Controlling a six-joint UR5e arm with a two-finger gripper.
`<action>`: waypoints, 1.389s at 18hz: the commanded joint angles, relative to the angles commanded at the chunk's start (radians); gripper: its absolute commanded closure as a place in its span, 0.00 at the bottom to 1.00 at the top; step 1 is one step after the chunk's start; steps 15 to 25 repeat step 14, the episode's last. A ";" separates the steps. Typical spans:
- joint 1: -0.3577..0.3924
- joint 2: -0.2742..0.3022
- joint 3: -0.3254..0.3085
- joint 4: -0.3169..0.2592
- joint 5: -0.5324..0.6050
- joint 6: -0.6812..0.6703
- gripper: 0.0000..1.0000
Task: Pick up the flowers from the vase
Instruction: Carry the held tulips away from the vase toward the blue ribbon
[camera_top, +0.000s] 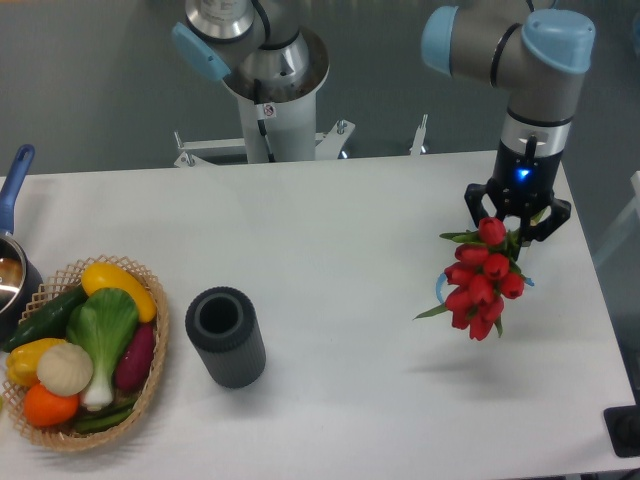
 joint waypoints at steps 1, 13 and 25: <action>-0.011 -0.002 -0.002 -0.002 0.045 0.000 0.65; -0.074 -0.029 0.015 -0.031 0.183 -0.002 0.62; -0.074 -0.031 0.014 -0.031 0.191 -0.002 0.62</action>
